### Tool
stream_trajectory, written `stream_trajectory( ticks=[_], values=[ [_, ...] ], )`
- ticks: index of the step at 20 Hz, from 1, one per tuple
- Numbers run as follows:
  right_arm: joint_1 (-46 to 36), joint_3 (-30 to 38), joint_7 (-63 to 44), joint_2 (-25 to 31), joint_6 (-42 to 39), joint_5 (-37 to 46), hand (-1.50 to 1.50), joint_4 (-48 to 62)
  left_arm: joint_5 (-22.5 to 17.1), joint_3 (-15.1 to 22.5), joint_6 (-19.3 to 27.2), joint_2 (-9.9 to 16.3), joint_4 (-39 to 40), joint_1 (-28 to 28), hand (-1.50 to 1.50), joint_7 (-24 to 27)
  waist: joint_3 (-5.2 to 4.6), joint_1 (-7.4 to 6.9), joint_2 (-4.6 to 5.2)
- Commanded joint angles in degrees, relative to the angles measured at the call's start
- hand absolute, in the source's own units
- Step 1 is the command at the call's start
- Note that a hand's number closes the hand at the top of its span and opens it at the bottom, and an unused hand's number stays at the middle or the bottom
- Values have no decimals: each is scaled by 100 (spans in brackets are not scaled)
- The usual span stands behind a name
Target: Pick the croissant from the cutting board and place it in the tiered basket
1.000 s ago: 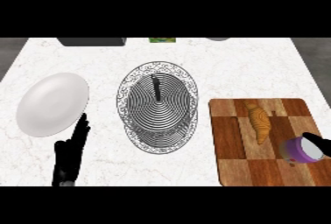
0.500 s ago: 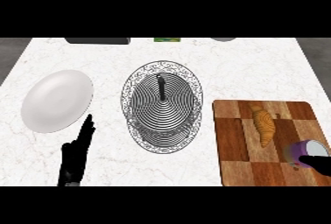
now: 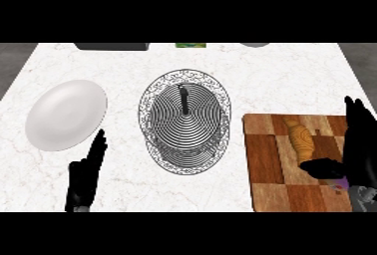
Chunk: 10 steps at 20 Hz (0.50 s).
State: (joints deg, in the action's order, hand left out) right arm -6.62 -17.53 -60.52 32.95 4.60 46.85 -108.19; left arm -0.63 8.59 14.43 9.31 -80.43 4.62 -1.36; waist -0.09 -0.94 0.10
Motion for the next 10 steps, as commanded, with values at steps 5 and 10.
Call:
stream_trajectory(
  ticks=[5, 10],
  values=[
    [-872, -293, -861, -743, -956, 562, -150, 1324, -3, -92, -71, 24, 13, -92, 0, -77, 5, -13, 13],
    [-1050, -273, -1062, -1122, -1420, 673, -150, 1449, -81, -207, -168, 78, -69, -48, 0, -125, 5, 34, -5]
  ],
)
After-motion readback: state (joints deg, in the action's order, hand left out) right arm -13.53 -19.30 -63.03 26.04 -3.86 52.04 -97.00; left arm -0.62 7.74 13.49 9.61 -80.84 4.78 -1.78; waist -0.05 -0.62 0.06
